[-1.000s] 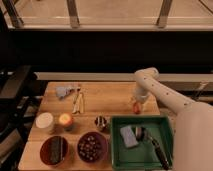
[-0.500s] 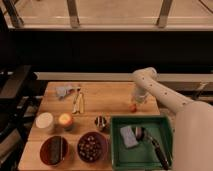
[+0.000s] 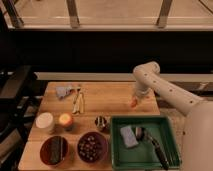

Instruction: Place pepper in tray

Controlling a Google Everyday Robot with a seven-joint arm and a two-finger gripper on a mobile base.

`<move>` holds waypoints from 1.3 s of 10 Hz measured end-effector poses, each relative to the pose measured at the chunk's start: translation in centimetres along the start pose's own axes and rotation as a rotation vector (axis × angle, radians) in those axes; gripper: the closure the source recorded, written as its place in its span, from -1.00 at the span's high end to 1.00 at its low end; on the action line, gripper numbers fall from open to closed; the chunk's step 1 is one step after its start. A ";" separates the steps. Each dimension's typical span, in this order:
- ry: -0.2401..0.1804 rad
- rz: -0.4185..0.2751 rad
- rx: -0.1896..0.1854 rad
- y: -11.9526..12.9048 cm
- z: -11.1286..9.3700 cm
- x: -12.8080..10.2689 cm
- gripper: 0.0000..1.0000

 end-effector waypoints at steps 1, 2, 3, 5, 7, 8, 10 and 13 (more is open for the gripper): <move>0.010 -0.016 0.013 0.1 -2.2 -0.9 -1.00; 0.010 -0.030 0.022 0.5 -3.5 -2.0 -1.00; 0.008 -0.040 0.031 0.9 -4.3 -3.3 -1.00; 0.010 -0.052 0.060 2.1 -6.2 -6.6 -1.00; 0.018 -0.061 0.075 3.1 -8.5 -10.8 -1.00; 0.009 -0.066 0.073 3.5 -9.3 -12.8 -1.00; -0.002 -0.068 0.062 4.1 -9.9 -14.3 -1.00; -0.001 -0.070 0.063 4.0 -9.9 -14.3 -1.00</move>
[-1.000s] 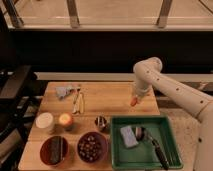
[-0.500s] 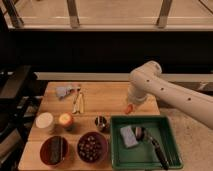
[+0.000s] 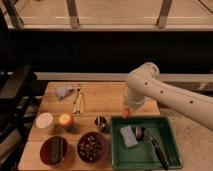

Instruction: Place pepper in tray

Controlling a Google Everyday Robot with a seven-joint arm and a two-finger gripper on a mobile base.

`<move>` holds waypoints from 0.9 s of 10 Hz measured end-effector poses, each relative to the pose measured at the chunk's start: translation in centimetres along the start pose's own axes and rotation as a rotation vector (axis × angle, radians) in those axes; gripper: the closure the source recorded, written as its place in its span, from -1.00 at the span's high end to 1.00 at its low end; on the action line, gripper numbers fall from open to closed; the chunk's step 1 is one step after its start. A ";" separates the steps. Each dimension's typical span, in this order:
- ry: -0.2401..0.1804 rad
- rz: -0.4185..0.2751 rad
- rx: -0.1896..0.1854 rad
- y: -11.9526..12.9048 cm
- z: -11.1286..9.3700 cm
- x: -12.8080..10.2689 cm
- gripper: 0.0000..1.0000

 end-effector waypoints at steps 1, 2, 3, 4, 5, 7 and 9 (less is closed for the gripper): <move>0.000 0.002 0.000 0.1 0.0 0.0 -1.00; 0.000 0.003 0.000 0.1 0.0 0.1 -1.00; -0.001 0.001 0.000 0.0 0.0 0.1 -1.00; -0.004 -0.014 -0.006 -0.1 0.1 -0.1 -1.00; -0.008 -0.042 -0.020 -0.1 0.5 -0.7 -1.00; -0.018 -0.097 -0.043 -0.2 1.3 -3.2 -1.00; -0.036 -0.137 -0.039 0.8 1.7 -5.1 -1.00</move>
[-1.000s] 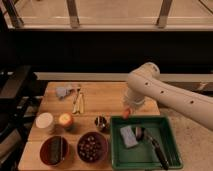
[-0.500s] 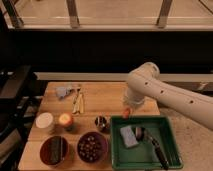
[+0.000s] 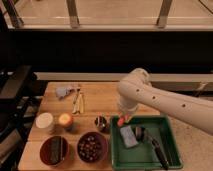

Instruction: Place pepper in tray

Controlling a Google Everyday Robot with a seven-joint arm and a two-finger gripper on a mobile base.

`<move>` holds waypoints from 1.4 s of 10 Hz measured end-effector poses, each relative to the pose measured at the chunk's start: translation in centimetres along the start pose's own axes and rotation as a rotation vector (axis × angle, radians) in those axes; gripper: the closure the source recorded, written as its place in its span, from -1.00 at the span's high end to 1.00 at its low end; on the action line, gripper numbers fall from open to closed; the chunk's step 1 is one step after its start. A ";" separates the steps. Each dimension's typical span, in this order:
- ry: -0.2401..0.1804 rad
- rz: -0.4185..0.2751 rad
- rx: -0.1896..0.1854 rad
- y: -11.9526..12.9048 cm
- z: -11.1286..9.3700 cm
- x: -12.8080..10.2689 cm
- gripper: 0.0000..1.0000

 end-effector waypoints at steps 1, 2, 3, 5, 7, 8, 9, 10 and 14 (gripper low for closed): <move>-0.015 -0.014 0.012 0.3 0.3 -0.7 -1.00; -0.036 -0.022 0.033 0.8 0.7 -1.6 -0.99; -0.058 -0.022 0.054 1.4 1.2 -2.3 -0.88; -0.107 -0.010 0.094 2.6 2.6 -3.4 -0.49; -0.148 0.012 0.127 4.1 3.8 -4.2 -0.08; -0.166 0.021 0.136 4.6 4.3 -4.6 0.11; -0.186 0.033 0.147 5.4 4.9 -5.2 0.30; -0.198 0.050 0.153 6.4 5.3 -5.5 0.34; -0.206 0.075 0.165 8.2 5.7 -6.3 0.34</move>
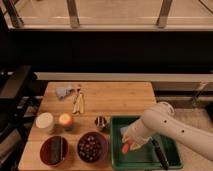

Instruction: Place pepper in tray

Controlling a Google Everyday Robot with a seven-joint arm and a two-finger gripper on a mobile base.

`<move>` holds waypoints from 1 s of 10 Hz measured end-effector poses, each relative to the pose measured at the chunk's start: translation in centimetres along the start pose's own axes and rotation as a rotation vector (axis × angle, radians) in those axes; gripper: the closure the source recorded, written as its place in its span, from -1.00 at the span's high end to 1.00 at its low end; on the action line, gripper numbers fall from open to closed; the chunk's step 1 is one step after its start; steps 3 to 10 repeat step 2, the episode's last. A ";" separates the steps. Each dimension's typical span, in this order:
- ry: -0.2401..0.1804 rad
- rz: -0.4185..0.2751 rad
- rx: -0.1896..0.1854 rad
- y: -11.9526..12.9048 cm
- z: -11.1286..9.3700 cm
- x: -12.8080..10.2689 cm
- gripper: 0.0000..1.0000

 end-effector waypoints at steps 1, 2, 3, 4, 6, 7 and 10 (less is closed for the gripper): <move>0.012 0.009 0.006 0.0 -0.4 0.1 0.34; 0.018 0.013 0.010 -0.1 -0.7 0.0 0.34; 0.018 0.013 0.010 -0.1 -0.7 0.0 0.34; 0.018 0.013 0.010 -0.1 -0.7 0.0 0.34; 0.018 0.013 0.010 -0.1 -0.7 0.0 0.34; 0.018 0.013 0.010 -0.1 -0.7 0.0 0.34; 0.018 0.013 0.010 -0.1 -0.7 0.0 0.34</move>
